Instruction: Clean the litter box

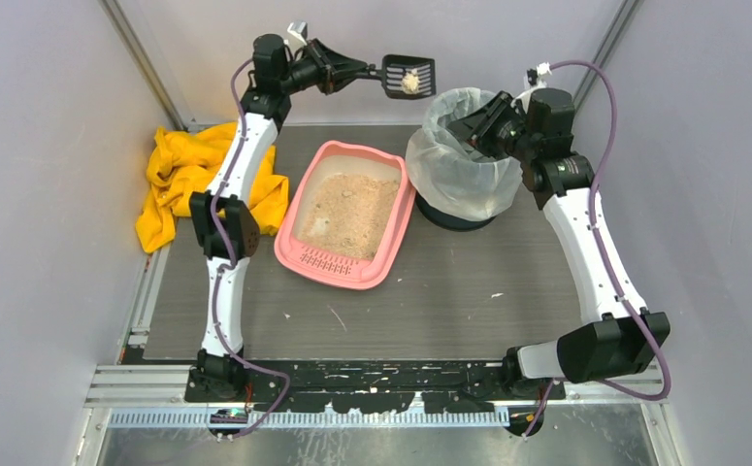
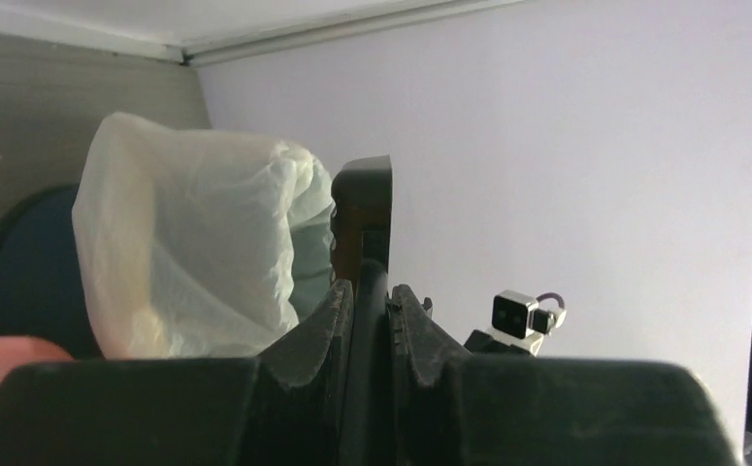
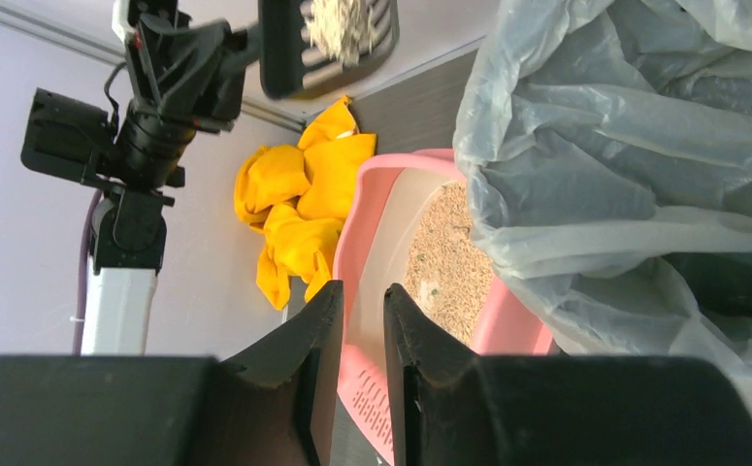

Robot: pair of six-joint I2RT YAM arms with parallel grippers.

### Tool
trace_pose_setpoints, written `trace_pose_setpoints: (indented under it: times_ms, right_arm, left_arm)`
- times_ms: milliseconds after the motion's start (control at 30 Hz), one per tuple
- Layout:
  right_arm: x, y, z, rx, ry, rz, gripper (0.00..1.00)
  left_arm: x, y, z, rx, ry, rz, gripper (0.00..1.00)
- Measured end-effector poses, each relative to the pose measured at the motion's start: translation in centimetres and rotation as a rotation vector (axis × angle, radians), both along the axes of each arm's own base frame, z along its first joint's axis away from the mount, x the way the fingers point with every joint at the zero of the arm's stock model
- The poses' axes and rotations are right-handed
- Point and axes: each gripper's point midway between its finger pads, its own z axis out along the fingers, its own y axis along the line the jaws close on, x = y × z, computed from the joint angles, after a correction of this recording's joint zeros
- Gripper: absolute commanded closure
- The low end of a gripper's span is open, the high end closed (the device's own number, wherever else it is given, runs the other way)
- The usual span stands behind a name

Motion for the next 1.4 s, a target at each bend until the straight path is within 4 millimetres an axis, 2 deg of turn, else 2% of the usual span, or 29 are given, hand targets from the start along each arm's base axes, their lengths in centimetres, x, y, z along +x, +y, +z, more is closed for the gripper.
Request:
trace_pose_setpoints:
  times_ms: [133,367,500,600,767,900,1033,1267,1400]
  right_arm:
    - [-1.1,-0.6,-0.3,0.000,0.001,-0.011,0.72]
    - [-3.8,-2.1,0.2,-0.037,-0.030,-0.038,0.72]
    - [-5.3,-2.7,1.0,-0.089,-0.080,-0.037,0.72]
    - [-6.5,-3.0,0.8,-0.115,-0.099,-0.032,0.72]
    - [-7.9,-3.3,-1.1,-0.141,-0.070,-0.032,0.72]
    - [-7.9,-3.8,-2.4,-0.165,-0.039,-0.046,0.72]
    - [-7.8,-4.4,-2.8,-0.182,-0.029,-0.071,0.73]
    - [-7.5,-5.2,-2.9,-0.194,-0.028,-0.100,0.74]
    - [-7.4,-5.3,-2.8,-0.195,-0.030,-0.105,0.74]
  left_arm:
    - [1.5,-1.3,0.8,-0.028,-0.075,0.023,1.00]
    - [1.6,-5.4,-1.2,0.012,-0.143,0.032,1.00]
    - [0.7,-7.8,-1.4,0.041,-0.206,0.021,1.00]
    - [-0.3,-9.6,-1.0,0.063,-0.281,0.003,1.00]
    - [-2.2,-11.9,0.0,0.107,-0.435,-0.035,1.00]
    - [-3.5,-13.3,-0.1,0.134,-0.519,-0.078,1.00]
    - [-3.7,-13.9,-1.0,0.165,-0.567,-0.103,1.00]
    - [-2.5,-13.7,-3.4,0.216,-0.584,-0.106,1.00]
    - [-2.3,-13.3,-3.8,0.251,-0.603,-0.107,1.00]
